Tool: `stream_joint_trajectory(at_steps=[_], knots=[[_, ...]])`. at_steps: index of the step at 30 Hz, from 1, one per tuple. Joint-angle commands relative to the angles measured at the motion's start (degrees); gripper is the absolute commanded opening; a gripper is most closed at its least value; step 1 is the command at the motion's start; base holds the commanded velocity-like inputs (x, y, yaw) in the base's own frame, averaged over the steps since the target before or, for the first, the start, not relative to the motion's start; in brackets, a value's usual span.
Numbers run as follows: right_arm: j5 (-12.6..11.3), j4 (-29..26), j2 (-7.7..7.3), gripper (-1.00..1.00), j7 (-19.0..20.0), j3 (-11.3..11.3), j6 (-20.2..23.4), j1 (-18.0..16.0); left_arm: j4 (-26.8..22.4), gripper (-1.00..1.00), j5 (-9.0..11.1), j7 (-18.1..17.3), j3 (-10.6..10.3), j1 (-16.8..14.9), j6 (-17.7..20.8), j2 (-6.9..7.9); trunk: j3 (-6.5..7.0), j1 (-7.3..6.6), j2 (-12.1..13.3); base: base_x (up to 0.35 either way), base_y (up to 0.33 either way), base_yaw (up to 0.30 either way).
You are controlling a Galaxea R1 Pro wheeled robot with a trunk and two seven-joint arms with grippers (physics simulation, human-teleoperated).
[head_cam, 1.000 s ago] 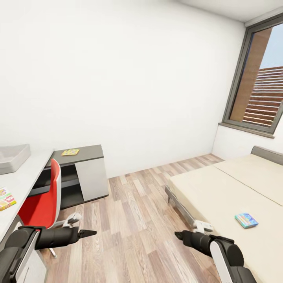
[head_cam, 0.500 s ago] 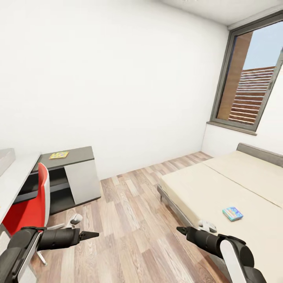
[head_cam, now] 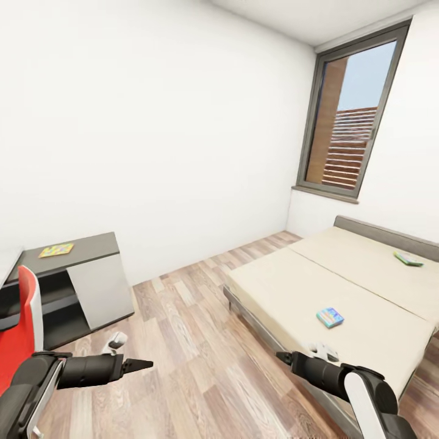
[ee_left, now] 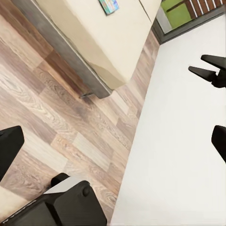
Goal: Put all the toys in the child's room - the three board games (two on the bed and one on the table), the two jigsaw puzzles on the table, and the tennis ball on the table - inside the toy box on the table in the child's room.
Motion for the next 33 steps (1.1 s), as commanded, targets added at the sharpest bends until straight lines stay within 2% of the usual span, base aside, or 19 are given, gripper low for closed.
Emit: stream_joint_trajectory(at_steps=[1,14,24,33], knots=[[-0.02,0.02,-0.04,1.0,0.07,-0.04,0.26,-0.05,-0.02,1.0,-0.08,-0.28,0.06,-0.01,0.59,0.01,0.13,-0.2,0.35,0.0,0.0,-0.277],[-0.04,0.08,-0.17,1.0,0.14,-0.07,0.26,-0.05,-0.02,1.0,0.39,-0.53,0.45,0.0,0.59,0.13,0.31,-0.42,0.75,0.0,0.0,-0.278],[-0.19,0.16,-0.28,1.0,0.51,-1.92,0.34,-0.05,-0.02,1.0,0.44,-0.54,0.7,0.0,0.5,0.2,0.31,-0.42,0.75,0.006,0.002,-0.279],[-0.12,0.34,-0.28,1.0,1.85,-2.27,0.3,-0.06,-0.02,1.0,0.44,-0.39,0.73,0.0,0.5,0.18,0.31,-0.42,0.75,0.171,0.117,-0.28]])
